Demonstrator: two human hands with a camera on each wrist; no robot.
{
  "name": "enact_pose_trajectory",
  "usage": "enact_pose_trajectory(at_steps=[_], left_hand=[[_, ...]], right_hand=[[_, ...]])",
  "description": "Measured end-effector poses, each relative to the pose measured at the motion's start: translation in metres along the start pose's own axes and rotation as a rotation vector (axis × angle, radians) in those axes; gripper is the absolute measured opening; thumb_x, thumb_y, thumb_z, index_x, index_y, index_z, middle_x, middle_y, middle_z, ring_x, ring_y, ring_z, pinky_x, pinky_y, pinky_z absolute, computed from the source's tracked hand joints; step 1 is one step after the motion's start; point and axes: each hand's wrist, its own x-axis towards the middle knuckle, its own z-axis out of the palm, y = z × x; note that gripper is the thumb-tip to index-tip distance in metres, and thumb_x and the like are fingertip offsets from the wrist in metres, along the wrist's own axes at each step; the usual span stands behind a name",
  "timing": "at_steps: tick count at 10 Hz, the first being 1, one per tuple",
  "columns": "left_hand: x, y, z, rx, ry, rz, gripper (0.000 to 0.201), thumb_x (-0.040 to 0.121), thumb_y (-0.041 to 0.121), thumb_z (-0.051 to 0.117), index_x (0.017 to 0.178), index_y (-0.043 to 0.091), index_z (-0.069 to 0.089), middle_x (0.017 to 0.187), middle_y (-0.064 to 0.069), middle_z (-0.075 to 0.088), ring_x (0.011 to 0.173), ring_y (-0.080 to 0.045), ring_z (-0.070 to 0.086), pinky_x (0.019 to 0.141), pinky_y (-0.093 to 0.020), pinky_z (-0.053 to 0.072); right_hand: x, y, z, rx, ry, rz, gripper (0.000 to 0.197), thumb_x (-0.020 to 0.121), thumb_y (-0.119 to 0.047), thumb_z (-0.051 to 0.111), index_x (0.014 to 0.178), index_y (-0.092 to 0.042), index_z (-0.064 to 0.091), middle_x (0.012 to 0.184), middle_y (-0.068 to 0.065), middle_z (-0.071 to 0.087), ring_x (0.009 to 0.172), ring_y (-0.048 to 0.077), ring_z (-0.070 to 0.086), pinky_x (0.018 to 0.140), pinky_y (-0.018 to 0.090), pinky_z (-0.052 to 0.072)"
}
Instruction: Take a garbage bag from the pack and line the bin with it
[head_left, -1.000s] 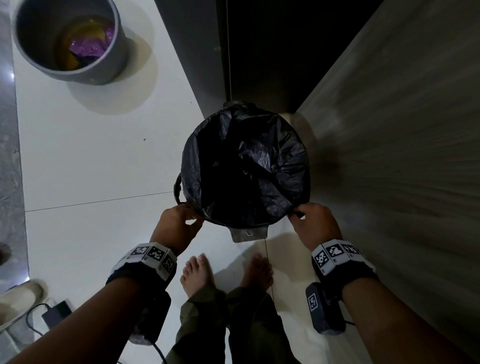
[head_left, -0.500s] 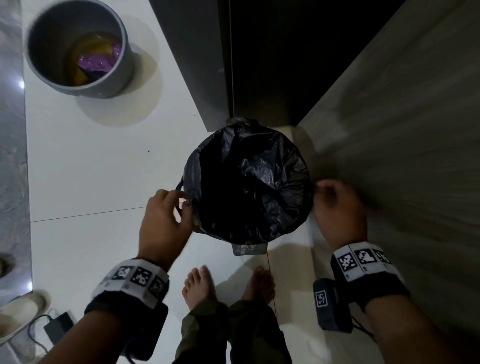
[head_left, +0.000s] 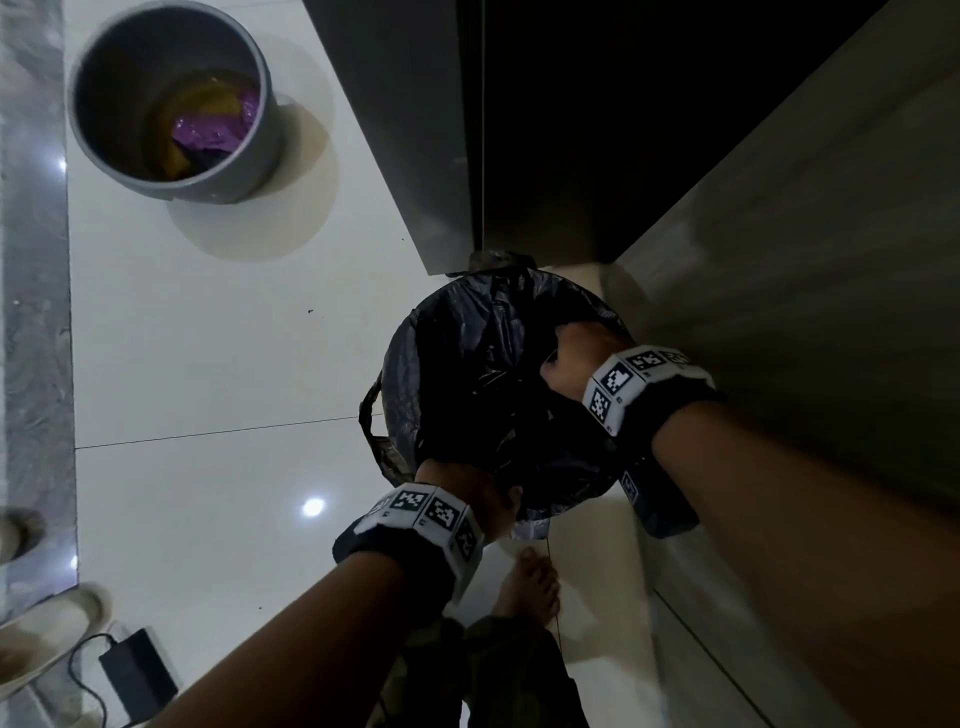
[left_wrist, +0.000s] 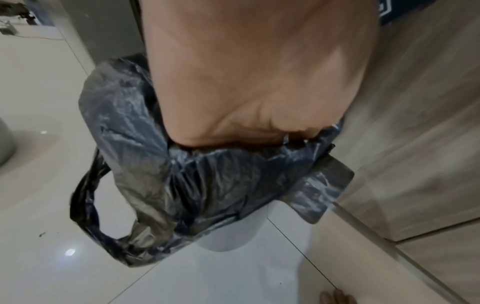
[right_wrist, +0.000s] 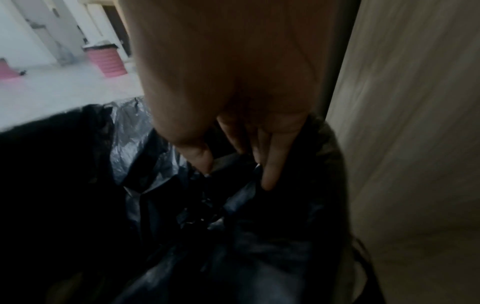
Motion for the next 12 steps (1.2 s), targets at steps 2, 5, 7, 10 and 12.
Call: enact_pose_trajectory(at_steps=[2,5,7,10,12], left_hand=[[-0.018,-0.018,-0.026,-0.362,0.594,0.133,0.038,0.088,0.037,0.039,0.109,0.012,0.061,0.101,-0.013,0.064,0.093,-0.033,0.061,0.075,-0.039,0.051],[-0.004,-0.056,-0.032,-0.982,0.809,-0.245,0.075,0.088,0.017,0.056,0.146,0.001,0.011,0.144,-0.025,0.032,0.134,-0.036,0.03,0.108,-0.038,0.027],[-0.007,-0.068,-0.033,-1.039,0.736,-0.294,0.047,0.092,0.01,0.041,0.137,0.009,0.032,0.119,-0.028,0.059,0.104,-0.043,0.056,0.077,-0.035,0.036],[-0.012,-0.08,-0.036,-1.173,0.664,-0.27,0.039,0.087,0.019,0.049,0.126,0.018,0.048,0.119,-0.011,0.063,0.11,-0.032,0.058,0.094,-0.041,0.045],[-0.068,-0.08,-0.032,-1.295,0.802,-0.144,0.044,0.089,0.022,0.057,0.131,0.029,0.045,0.118,0.002,0.061,0.105,-0.012,0.061,0.092,-0.033,0.049]], right_hand=[[-0.025,-0.01,-0.011,0.267,0.328,0.026,0.031,0.085,-0.029,0.053,0.115,-0.023,0.06,0.118,0.004,0.063,0.105,0.026,0.06,0.086,0.041,0.052],[-0.04,0.031,0.004,0.695,0.385,0.208,0.042,0.094,-0.02,0.05,0.136,-0.015,0.046,0.14,0.013,0.05,0.128,0.029,0.046,0.092,0.02,0.033],[-0.037,0.041,0.015,0.679,0.275,0.163,0.036,0.099,-0.021,0.041,0.131,-0.008,0.05,0.131,0.018,0.058,0.122,0.032,0.051,0.08,0.015,0.03],[-0.042,0.04,0.005,0.761,0.238,0.231,0.032,0.094,-0.017,0.051,0.125,-0.009,0.057,0.122,0.016,0.063,0.115,0.03,0.056,0.079,0.02,0.036],[-0.081,0.04,-0.006,0.777,0.301,0.244,0.034,0.091,-0.02,0.053,0.125,-0.017,0.056,0.118,0.008,0.064,0.114,0.027,0.058,0.089,0.028,0.042]])
